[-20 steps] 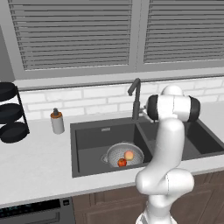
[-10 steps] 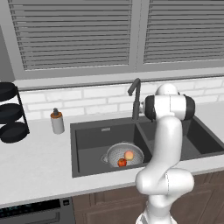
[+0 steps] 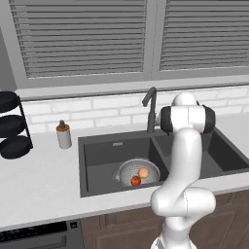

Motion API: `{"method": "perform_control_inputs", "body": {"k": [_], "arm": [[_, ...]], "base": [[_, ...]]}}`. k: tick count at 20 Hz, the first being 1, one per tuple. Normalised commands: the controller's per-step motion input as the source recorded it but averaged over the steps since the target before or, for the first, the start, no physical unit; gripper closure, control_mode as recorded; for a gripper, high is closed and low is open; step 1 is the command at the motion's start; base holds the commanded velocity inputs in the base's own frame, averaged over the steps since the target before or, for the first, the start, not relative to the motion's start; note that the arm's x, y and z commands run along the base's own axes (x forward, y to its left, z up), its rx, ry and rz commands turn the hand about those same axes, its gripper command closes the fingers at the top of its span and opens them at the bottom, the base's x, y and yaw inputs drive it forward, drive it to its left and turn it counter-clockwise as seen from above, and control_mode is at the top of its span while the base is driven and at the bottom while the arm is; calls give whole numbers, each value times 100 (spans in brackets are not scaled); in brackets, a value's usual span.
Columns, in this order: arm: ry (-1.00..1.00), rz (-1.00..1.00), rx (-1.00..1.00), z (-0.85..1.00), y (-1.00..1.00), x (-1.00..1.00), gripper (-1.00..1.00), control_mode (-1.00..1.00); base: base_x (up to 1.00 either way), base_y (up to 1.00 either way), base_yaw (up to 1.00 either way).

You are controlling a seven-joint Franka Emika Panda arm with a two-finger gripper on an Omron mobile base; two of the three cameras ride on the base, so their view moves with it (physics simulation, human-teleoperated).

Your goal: Put the colander in the sink, put the peach, apple in the colander, and turn on the sink faucet and pour water over the colander.

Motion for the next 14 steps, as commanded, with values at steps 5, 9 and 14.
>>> {"method": "perform_control_inputs", "body": {"k": [5,9,14], "arm": [[0,-16,0,-1,-100,23,100,-100],[1,-19,0,-3,-100,30,100,-100],[6,-14,0,-3,-100,32,100,-100]], "base": [[0,0,0],[0,0,0],[0,0,0]]}}
